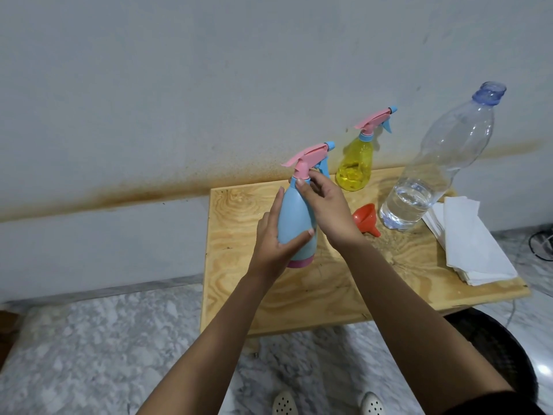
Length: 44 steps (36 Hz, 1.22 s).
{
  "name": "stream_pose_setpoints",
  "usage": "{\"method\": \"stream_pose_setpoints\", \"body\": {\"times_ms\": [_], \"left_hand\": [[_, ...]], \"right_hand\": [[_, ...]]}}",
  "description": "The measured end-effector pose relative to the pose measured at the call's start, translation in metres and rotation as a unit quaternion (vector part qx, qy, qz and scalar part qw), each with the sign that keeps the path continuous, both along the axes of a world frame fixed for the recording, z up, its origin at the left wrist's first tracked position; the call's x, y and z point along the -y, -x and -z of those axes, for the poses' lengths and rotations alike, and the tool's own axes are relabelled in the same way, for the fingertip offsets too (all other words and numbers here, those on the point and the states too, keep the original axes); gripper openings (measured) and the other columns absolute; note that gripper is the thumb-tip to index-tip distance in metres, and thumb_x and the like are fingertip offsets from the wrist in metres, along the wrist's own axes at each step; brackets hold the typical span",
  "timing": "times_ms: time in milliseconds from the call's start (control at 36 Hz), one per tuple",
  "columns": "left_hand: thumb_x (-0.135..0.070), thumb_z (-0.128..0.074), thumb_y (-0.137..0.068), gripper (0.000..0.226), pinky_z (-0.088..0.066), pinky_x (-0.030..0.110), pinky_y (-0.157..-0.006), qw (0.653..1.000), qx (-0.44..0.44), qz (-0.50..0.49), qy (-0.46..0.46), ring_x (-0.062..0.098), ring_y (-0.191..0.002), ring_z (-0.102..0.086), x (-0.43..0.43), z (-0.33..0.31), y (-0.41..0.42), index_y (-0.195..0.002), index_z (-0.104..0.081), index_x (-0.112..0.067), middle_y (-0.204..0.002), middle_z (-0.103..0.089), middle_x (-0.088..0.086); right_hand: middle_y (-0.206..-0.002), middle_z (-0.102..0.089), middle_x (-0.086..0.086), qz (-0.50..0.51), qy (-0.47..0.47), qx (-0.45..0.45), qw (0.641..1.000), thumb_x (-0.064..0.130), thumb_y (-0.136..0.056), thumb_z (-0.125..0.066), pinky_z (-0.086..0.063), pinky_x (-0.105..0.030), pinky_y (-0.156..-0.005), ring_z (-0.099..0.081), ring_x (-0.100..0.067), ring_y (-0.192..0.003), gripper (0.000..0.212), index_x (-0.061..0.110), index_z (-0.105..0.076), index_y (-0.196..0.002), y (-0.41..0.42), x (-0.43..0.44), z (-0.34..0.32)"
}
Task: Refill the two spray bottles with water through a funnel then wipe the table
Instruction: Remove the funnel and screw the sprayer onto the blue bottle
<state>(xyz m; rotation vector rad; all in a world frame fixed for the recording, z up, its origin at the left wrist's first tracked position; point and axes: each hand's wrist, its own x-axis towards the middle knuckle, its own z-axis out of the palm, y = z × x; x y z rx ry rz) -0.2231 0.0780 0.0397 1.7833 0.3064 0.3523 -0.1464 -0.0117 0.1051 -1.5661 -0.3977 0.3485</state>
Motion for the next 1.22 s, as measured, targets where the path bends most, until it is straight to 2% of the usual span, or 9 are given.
{"method": "stream_pose_setpoints", "body": {"times_ms": [222, 389, 472, 583, 750, 861, 944, 1111, 1222], "left_hand": [[-0.048, -0.079, -0.063, 0.098, -0.045, 0.048, -0.100, 0.997, -0.002, 0.077, 0.010, 0.013, -0.128, -0.044, -0.010, -0.010, 0.005, -0.138, -0.017, -0.060, -0.140, -0.036, -0.024], [-0.035, -0.080, -0.064, 0.106, -0.049, 0.037, -0.097, 0.989, -0.019, 0.145, 0.012, -0.002, -0.120, -0.048, -0.016, -0.015, 0.008, -0.135, -0.007, -0.063, -0.127, -0.032, -0.051], [-0.035, -0.081, -0.063, 0.107, -0.049, 0.038, -0.096, 0.992, -0.011, 0.126, 0.013, 0.003, -0.121, -0.049, -0.008, -0.012, 0.007, -0.135, -0.008, -0.063, -0.133, -0.033, -0.043], [-0.041, -0.082, -0.060, 0.109, -0.046, 0.051, -0.098, 0.997, -0.017, 0.074, -0.006, 0.018, -0.125, -0.045, -0.001, -0.002, 0.008, -0.138, -0.008, -0.062, -0.141, -0.036, -0.011], [-0.049, -0.078, -0.065, 0.107, -0.044, 0.049, -0.099, 0.997, 0.003, 0.031, -0.075, 0.014, -0.125, -0.043, 0.009, 0.007, 0.011, -0.143, -0.005, -0.052, -0.146, -0.032, -0.012], [-0.054, -0.073, -0.065, 0.104, -0.041, 0.030, -0.099, 0.992, 0.029, 0.004, -0.125, 0.010, -0.120, -0.041, 0.012, 0.008, 0.015, -0.145, -0.007, -0.044, -0.148, -0.026, -0.022], [-0.055, -0.069, -0.065, 0.101, -0.034, 0.014, -0.086, 0.985, 0.048, -0.035, -0.160, 0.013, -0.113, -0.039, 0.016, 0.009, 0.021, -0.144, -0.011, -0.032, -0.137, -0.021, -0.032], [-0.055, -0.070, -0.066, 0.105, -0.034, 0.016, -0.081, 0.976, 0.041, -0.069, -0.201, 0.011, -0.111, -0.041, 0.020, 0.024, 0.033, -0.147, -0.020, -0.012, -0.141, -0.026, -0.016], [-0.054, -0.073, -0.064, 0.108, -0.034, 0.003, -0.076, 0.978, 0.008, -0.100, -0.183, -0.005, -0.102, -0.037, 0.027, 0.028, 0.045, -0.148, -0.021, -0.010, -0.131, -0.040, -0.004]], "right_hand": [[-0.102, -0.062, -0.024, -0.038, -0.015, 0.006, 0.999, 0.019, -0.095, -0.052, -0.047, -0.035, -0.082, -0.059, -0.017, -0.088, 0.017, 0.010, -0.061, -0.107, -0.003, 0.008, -0.009], [-0.098, -0.066, -0.006, -0.054, -0.062, -0.039, 0.996, 0.014, -0.095, -0.050, -0.048, -0.034, -0.087, -0.061, -0.017, -0.092, 0.018, 0.015, -0.062, -0.109, -0.004, 0.013, -0.012], [-0.104, -0.066, -0.007, -0.026, -0.038, -0.023, 0.999, 0.015, -0.095, -0.051, -0.050, -0.028, -0.083, -0.062, -0.014, -0.093, 0.024, 0.007, -0.059, -0.117, -0.001, 0.010, -0.009], [-0.099, -0.067, -0.005, 0.003, -0.008, 0.003, 1.000, 0.014, -0.095, -0.052, -0.048, -0.027, -0.081, -0.061, -0.012, -0.089, 0.018, 0.010, -0.061, -0.109, 0.002, 0.006, -0.003], [-0.098, -0.068, -0.012, 0.036, 0.054, 0.040, 0.997, 0.022, -0.092, -0.055, -0.048, -0.041, -0.087, -0.062, -0.027, -0.096, 0.014, 0.014, -0.064, -0.099, 0.002, 0.000, 0.007], [-0.100, -0.068, -0.002, 0.041, 0.053, 0.034, 0.997, 0.024, -0.092, -0.057, -0.047, -0.032, -0.086, -0.061, -0.014, -0.095, 0.022, 0.013, -0.065, -0.110, 0.003, 0.001, 0.009], [-0.092, -0.063, 0.001, 0.027, 0.045, 0.032, 0.998, 0.023, -0.090, -0.060, -0.044, -0.024, -0.081, -0.056, -0.008, -0.086, 0.025, 0.010, -0.065, -0.111, 0.005, 0.003, 0.010], [-0.101, -0.061, 0.002, 0.097, 0.148, 0.120, 0.977, 0.031, -0.085, -0.065, -0.044, -0.030, -0.087, -0.055, -0.016, -0.102, 0.028, 0.012, -0.061, -0.104, 0.019, -0.001, 0.015], [-0.119, -0.046, -0.004, 0.076, 0.220, 0.136, 0.963, 0.046, -0.076, -0.071, -0.042, -0.036, -0.092, -0.045, -0.021, -0.114, 0.065, 0.010, -0.042, -0.123, 0.020, 0.004, 0.025]]}}
